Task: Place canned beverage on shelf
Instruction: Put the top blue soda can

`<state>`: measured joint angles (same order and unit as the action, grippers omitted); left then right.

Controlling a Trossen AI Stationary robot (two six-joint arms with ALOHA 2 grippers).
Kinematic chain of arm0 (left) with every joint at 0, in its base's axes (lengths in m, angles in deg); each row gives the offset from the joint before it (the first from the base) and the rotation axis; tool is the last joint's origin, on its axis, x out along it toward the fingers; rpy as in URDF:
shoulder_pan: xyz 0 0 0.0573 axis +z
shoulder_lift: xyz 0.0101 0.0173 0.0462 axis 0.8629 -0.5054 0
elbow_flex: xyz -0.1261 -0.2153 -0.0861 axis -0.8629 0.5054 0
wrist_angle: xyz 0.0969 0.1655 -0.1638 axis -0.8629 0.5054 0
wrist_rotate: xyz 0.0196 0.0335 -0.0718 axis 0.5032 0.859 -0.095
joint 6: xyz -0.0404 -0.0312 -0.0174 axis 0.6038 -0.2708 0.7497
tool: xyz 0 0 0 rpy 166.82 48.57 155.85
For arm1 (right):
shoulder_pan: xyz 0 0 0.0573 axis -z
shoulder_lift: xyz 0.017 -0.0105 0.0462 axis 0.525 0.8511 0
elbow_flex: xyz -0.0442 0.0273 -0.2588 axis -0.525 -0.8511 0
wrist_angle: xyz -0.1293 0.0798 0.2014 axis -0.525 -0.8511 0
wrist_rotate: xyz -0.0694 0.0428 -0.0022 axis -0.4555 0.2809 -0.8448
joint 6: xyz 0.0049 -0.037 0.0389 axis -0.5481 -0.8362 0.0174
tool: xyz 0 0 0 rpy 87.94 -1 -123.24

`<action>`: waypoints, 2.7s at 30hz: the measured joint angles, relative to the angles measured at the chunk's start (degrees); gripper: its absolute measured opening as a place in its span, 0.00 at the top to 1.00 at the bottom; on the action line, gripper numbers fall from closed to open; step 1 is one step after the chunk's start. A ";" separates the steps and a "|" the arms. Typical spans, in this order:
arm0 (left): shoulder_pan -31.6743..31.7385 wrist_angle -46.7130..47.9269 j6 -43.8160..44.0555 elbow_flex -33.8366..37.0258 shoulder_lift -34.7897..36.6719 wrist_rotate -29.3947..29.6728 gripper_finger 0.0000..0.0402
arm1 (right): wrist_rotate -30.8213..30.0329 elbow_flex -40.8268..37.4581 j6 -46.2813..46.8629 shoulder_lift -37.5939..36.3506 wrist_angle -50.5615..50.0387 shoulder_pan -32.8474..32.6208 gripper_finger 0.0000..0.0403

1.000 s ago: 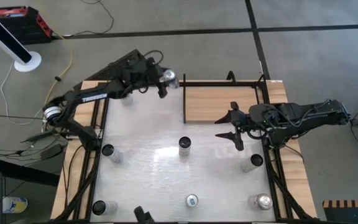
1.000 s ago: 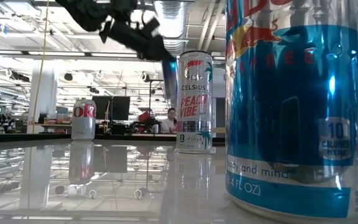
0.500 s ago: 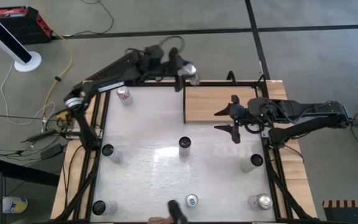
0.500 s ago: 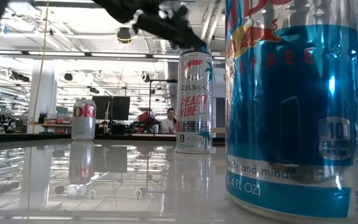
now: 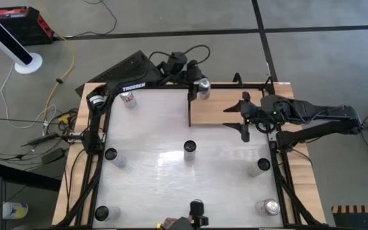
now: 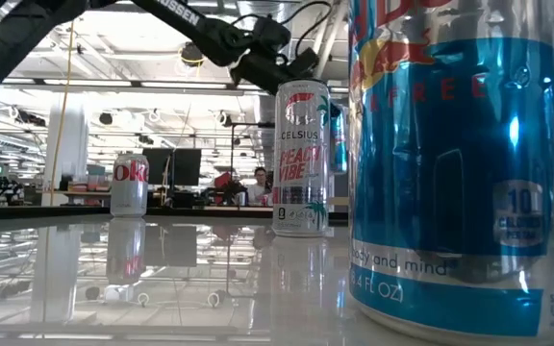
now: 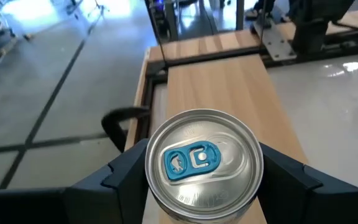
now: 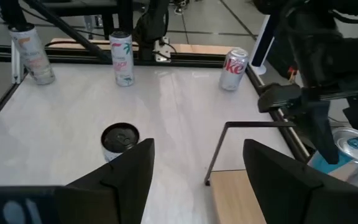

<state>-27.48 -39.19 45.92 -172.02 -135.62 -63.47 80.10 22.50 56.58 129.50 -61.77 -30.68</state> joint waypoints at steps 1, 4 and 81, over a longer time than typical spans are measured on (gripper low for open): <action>0.00 -0.58 -0.11 -0.08 -0.43 -0.10 0.46 | -0.02 0.00 0.00 -0.02 0.00 0.20 0.33; -0.19 0.59 -1.00 -0.05 -0.94 0.10 0.46 | -0.02 0.00 0.02 -0.02 -0.02 0.90 0.33; -8.52 8.34 -0.76 -6.01 6.81 -5.40 0.46 | 28.70 -7.91 -18.33 15.56 19.87 29.88 0.27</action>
<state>-35.99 -30.85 45.16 -178.03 -128.81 -68.88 108.80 14.59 38.25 145.06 -41.90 -0.80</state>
